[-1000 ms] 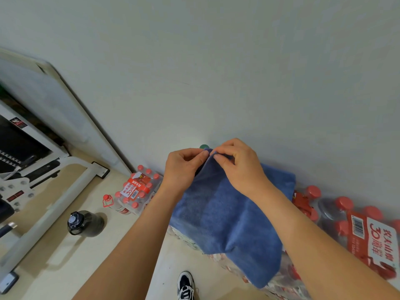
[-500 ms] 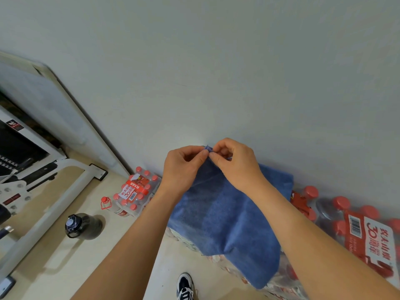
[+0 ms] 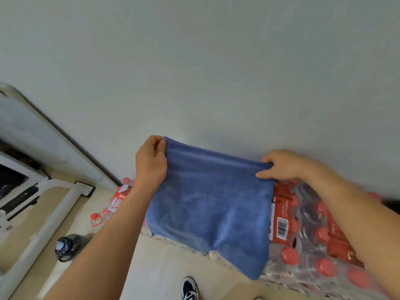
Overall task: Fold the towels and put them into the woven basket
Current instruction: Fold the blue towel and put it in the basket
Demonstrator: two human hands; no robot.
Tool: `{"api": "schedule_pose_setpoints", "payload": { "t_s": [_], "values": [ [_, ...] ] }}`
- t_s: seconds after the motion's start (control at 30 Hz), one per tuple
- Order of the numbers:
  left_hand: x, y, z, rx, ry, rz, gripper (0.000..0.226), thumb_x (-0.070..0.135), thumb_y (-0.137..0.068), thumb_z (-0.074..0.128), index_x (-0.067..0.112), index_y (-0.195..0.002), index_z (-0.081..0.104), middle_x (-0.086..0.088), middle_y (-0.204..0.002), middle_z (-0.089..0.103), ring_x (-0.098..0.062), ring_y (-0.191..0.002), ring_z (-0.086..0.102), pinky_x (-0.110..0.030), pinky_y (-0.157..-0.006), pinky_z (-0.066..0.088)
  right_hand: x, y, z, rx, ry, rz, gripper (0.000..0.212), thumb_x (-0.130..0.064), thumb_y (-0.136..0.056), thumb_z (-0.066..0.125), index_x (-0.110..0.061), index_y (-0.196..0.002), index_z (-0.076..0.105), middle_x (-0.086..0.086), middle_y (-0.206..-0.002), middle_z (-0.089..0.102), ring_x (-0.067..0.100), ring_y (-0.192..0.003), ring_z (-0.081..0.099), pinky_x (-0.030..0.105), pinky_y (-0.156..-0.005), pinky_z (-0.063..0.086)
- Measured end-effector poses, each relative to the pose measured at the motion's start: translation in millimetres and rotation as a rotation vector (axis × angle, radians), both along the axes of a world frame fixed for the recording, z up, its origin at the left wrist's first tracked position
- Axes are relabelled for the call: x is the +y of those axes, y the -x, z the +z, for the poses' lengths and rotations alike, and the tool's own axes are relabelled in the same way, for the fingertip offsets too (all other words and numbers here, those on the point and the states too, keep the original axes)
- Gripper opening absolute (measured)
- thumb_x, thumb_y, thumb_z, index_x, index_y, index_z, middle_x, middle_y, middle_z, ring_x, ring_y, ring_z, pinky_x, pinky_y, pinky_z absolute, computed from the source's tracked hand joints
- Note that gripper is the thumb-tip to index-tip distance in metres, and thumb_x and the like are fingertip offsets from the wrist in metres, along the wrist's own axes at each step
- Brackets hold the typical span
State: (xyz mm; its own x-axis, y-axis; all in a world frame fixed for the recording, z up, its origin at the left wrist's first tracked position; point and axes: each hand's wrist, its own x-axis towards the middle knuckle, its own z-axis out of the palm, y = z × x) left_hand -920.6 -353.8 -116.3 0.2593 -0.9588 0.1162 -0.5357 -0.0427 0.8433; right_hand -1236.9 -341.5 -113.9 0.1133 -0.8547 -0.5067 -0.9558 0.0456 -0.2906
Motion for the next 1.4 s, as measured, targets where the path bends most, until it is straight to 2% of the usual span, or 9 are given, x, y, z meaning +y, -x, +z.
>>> {"api": "schedule_pose_setpoints", "payload": {
  "t_s": [0.2, 0.4, 0.6, 0.7, 0.8, 0.93, 1.07, 1.23, 1.4],
  "values": [
    [-5, 1, -2, -0.029, 0.034, 0.067, 0.018, 0.016, -0.1, 0.042, 0.01, -0.102, 0.058, 0.001, -0.092, 0.058, -0.017, -0.084, 0.051, -0.014, -0.067, 0.031, 26, 19, 5, -0.24, 0.326, -0.079, 0.036, -0.042, -0.082, 0.068, -0.014, -0.059, 0.067, 0.006, -0.068, 0.061, 0.018, -0.068, 0.055, 0.037, -0.076, 0.047],
    [1, 9, 5, -0.026, 0.016, 0.004, 0.013, 0.016, -0.1, 0.043, 0.018, -0.097, 0.055, 0.002, -0.092, 0.059, -0.016, -0.086, 0.052, -0.017, -0.072, 0.033, 53, 45, 21, -0.535, 0.065, -0.29, 0.019, -0.026, -0.08, 0.076, -0.012, -0.068, 0.072, 0.002, -0.062, 0.067, 0.006, -0.056, 0.057, 0.022, -0.059, 0.047],
    [14, 30, 20, -0.03, 0.046, -0.019, 0.013, 0.016, -0.1, 0.042, 0.017, -0.096, 0.054, 0.002, -0.089, 0.059, -0.017, -0.083, 0.052, -0.018, -0.069, 0.034, 69, 57, 23, -0.831, 0.432, -0.633, 0.016, -0.001, -0.073, 0.078, -0.011, -0.07, 0.066, -0.004, -0.059, 0.065, 0.006, -0.054, 0.057, 0.019, -0.057, 0.048],
    [20, 45, 36, -0.023, 0.112, -0.05, 0.013, 0.015, -0.1, 0.041, 0.017, -0.095, 0.053, 0.008, -0.081, 0.056, -0.012, -0.075, 0.051, -0.011, -0.06, 0.035, 80, 67, 36, -0.979, 0.471, -0.694, 0.031, 0.008, -0.073, 0.073, -0.015, -0.067, 0.054, -0.002, -0.059, 0.057, 0.011, -0.052, 0.05, 0.019, -0.047, 0.043],
    [30, 58, 54, 0.013, 0.138, -0.133, 0.015, 0.016, -0.1, 0.041, 0.019, -0.095, 0.054, 0.011, -0.08, 0.056, -0.004, -0.072, 0.051, -0.015, -0.068, 0.039, 102, 87, 62, -1.067, 0.421, -0.659, 0.029, 0.011, -0.077, 0.068, -0.014, -0.074, 0.054, 0.003, -0.069, 0.056, 0.017, -0.063, 0.051, 0.021, -0.05, 0.045],
    [55, 73, 76, 0.088, 0.134, -0.297, 0.024, 0.017, -0.101, 0.041, 0.03, -0.088, 0.055, -0.001, -0.08, 0.061, -0.015, -0.072, 0.054, -0.031, -0.069, 0.044, 140, 117, 100, -0.854, 0.346, -0.449, 0.034, 0.01, -0.079, 0.068, -0.014, -0.102, 0.067, 0.01, -0.083, 0.067, 0.014, -0.073, 0.063, 0.021, -0.068, 0.052],
    [79, 94, 90, 0.132, 0.191, -0.35, 0.024, 0.019, -0.101, 0.042, 0.033, -0.087, 0.056, -0.005, -0.08, 0.063, -0.018, -0.07, 0.054, -0.036, -0.067, 0.045, 170, 142, 128, -0.66, 0.318, -0.373, 0.021, 0.006, -0.078, 0.07, -0.011, -0.09, 0.074, 0.005, -0.082, 0.073, 0.009, -0.075, 0.064, 0.018, -0.071, 0.052],
    [73, 121, 111, 0.129, 0.264, -0.296, 0.022, 0.022, -0.098, 0.042, 0.034, -0.086, 0.057, 0.003, -0.077, 0.061, -0.014, -0.068, 0.052, -0.038, -0.068, 0.044, 183, 164, 151, -0.952, 0.407, -0.513, 0.013, 0.002, -0.084, 0.064, -0.01, -0.082, 0.068, -0.005, -0.069, 0.063, 0.002, -0.064, 0.057, 0.016, -0.053, 0.049],
    [57, 147, 150, 0.183, 0.293, -0.274, 0.029, 0.013, -0.097, 0.049, 0.033, -0.079, 0.061, 0.008, -0.071, 0.058, -0.009, -0.064, 0.048, -0.027, -0.065, 0.041, 170, 166, 175, -1.201, 0.597, -0.619, 0.013, 0.003, -0.086, 0.061, -0.009, -0.086, 0.065, 0.001, -0.078, 0.062, 0.012, -0.072, 0.063, 0.026, -0.062, 0.059]
  ]
}}
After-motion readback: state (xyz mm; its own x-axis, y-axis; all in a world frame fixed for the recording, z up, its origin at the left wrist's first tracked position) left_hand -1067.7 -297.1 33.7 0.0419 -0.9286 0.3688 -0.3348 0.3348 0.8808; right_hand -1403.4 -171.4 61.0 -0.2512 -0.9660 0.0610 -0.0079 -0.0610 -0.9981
